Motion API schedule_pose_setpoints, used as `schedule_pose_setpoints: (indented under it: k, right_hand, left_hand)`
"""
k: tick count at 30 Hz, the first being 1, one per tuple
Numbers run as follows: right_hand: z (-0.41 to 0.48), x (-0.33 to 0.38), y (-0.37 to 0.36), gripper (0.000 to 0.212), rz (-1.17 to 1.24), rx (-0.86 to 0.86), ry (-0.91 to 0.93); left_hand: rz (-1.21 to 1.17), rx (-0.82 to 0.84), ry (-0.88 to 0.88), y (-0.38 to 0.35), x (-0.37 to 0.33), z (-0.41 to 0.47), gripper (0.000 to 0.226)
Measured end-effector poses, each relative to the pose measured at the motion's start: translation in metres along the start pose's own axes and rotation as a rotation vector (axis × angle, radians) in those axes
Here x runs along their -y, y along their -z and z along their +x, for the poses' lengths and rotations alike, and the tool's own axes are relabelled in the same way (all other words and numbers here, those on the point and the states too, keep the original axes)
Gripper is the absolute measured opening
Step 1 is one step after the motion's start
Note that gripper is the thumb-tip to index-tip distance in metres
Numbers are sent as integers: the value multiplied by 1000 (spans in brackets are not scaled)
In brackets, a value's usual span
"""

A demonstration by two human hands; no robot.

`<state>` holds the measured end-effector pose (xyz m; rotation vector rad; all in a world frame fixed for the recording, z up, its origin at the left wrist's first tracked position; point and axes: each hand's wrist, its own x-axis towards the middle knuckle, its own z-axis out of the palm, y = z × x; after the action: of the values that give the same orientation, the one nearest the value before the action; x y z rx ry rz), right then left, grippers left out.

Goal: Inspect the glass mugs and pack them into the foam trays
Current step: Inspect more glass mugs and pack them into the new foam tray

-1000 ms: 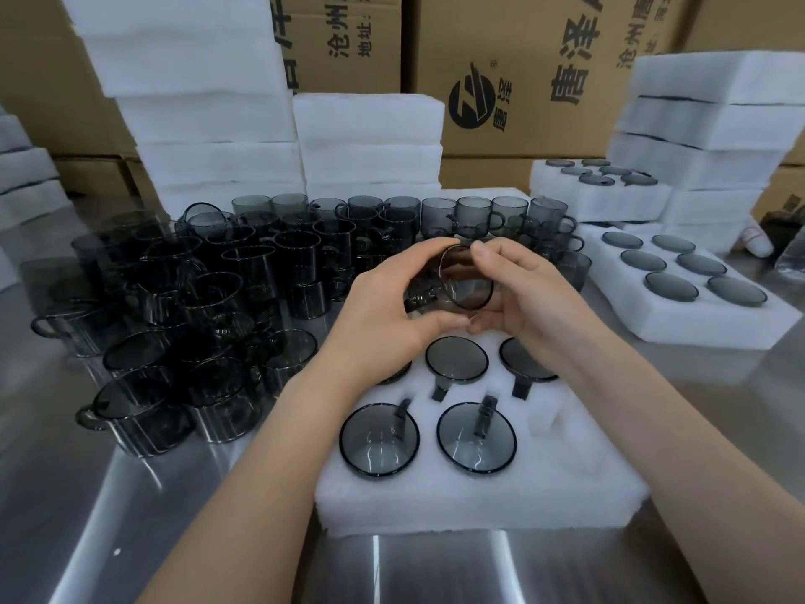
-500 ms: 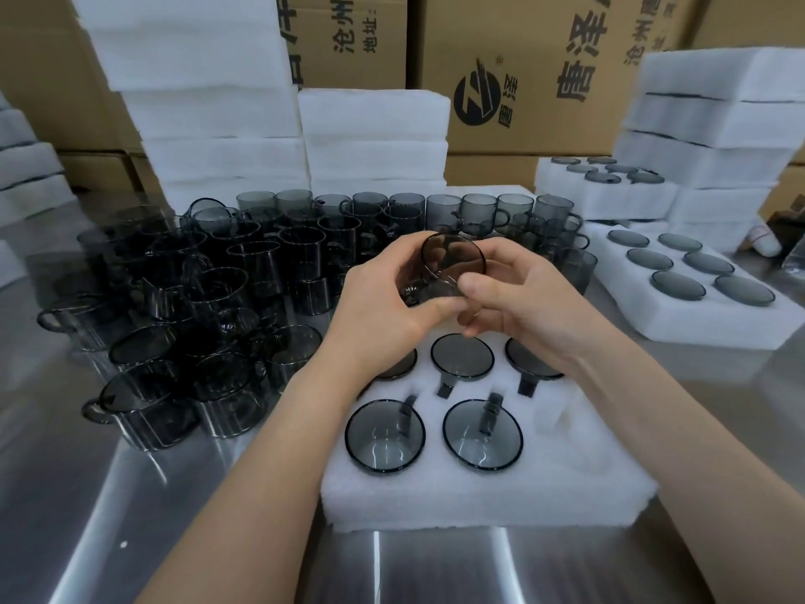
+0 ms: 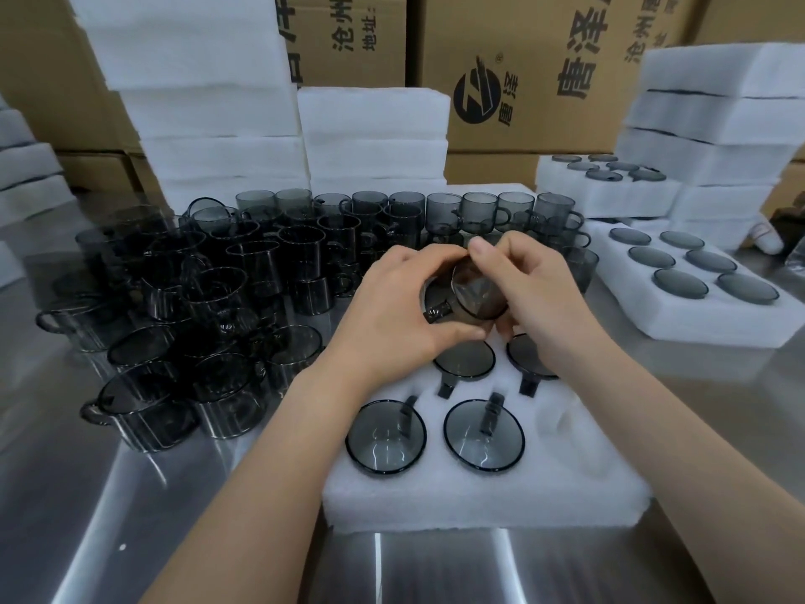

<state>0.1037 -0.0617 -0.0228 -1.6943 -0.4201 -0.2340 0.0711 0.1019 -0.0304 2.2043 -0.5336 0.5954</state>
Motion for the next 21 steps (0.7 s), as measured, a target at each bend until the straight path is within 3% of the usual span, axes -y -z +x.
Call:
schedule_pose_setpoints:
  k: [6, 8, 11, 13, 17, 21]
  right_hand:
    - [4, 2, 6, 33, 433, 117, -154]
    - [8, 0, 8, 33, 472, 186, -152]
    - [8, -3, 7, 42, 460, 440, -139]
    - [7, -4, 6, 48, 499, 538, -105]
    - [5, -4, 8, 57, 492, 401, -48]
    - [1, -1, 6, 43, 239, 262, 80]
  left_hand:
    - [-275, -156, 13, 0, 2, 0, 63]
    - [-422, -178, 6, -1, 3, 0, 61]
    - [-601, -127, 7, 0, 3, 0, 56]
    - [-575, -42, 26, 1, 3, 1, 53]
    - [-483, -46, 83, 2, 5, 1, 56]
    - [-394, -68, 100, 0, 2, 0, 71]
